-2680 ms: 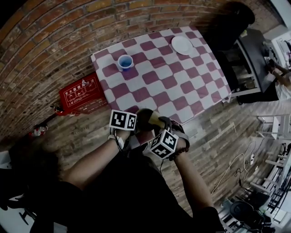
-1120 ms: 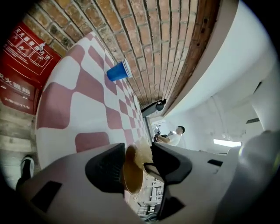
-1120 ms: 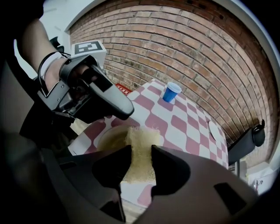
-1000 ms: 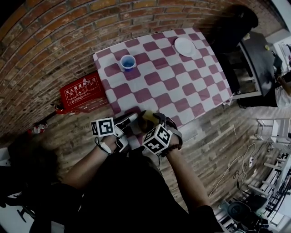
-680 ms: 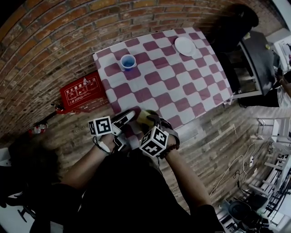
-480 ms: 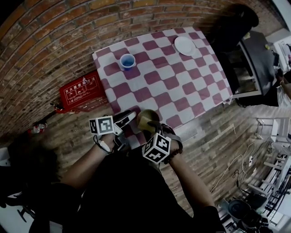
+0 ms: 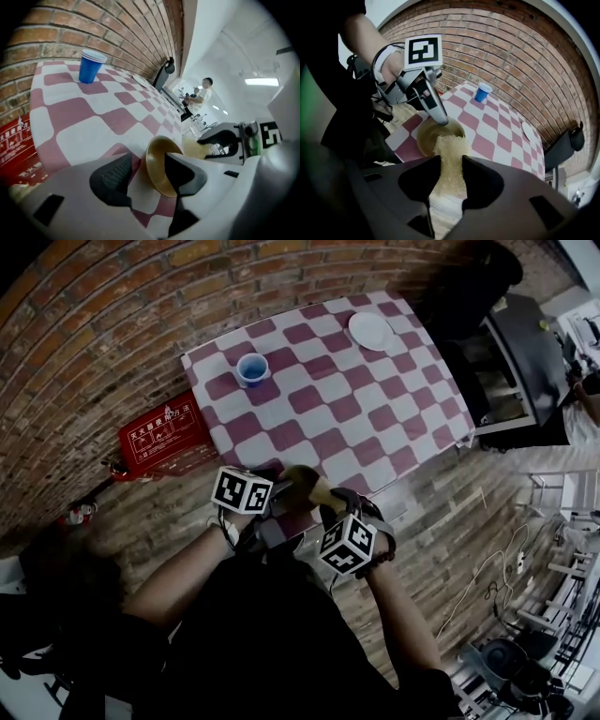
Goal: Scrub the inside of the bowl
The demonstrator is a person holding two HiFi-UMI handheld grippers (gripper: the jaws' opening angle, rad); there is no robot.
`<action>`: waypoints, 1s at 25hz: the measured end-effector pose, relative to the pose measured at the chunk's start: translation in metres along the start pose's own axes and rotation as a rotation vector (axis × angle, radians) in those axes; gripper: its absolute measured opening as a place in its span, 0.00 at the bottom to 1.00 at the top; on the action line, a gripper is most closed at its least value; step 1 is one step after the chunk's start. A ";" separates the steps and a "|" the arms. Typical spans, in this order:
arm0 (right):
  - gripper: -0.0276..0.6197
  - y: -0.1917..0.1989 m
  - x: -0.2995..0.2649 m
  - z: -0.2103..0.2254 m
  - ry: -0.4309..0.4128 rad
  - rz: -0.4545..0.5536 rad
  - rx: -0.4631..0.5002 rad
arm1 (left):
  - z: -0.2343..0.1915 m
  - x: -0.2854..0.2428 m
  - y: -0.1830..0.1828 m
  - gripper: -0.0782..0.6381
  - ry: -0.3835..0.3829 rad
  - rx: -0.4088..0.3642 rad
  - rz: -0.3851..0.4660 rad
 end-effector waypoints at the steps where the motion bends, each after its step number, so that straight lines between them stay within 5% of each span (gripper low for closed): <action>1: 0.28 -0.001 0.002 0.005 0.013 0.007 -0.017 | 0.000 -0.004 0.002 0.40 -0.014 -0.023 -0.021; 5: 0.28 -0.012 0.003 0.016 0.045 0.014 0.010 | -0.004 -0.016 0.013 0.39 -0.077 -0.074 -0.119; 8: 0.28 -0.021 0.003 0.021 0.055 0.039 0.002 | -0.012 -0.020 0.025 0.17 -0.122 -0.069 -0.186; 13: 0.28 -0.026 0.020 0.028 -0.043 0.215 -0.279 | -0.019 -0.011 0.022 0.14 -0.069 0.060 -0.124; 16: 0.28 -0.027 0.039 0.031 -0.140 0.383 -0.504 | -0.018 0.003 0.013 0.14 0.050 0.195 -0.024; 19: 0.28 -0.035 0.064 0.024 -0.287 0.559 -0.604 | -0.009 0.022 -0.003 0.14 0.210 0.298 0.072; 22: 0.28 -0.061 0.103 0.001 -0.457 0.733 -0.534 | 0.007 0.045 -0.017 0.14 0.337 0.284 0.122; 25: 0.28 -0.084 0.136 -0.010 -0.452 0.802 -0.375 | 0.026 0.067 -0.026 0.14 0.446 0.237 0.130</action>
Point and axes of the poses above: the fingertips, and each gripper's own axes: x backward along the fingers, z to its right, y out of its underside, the point moved 1 cm from there along x, backward along the fingers, and after that the axes turned 4 degrees about -y, right-handed, at the moved point
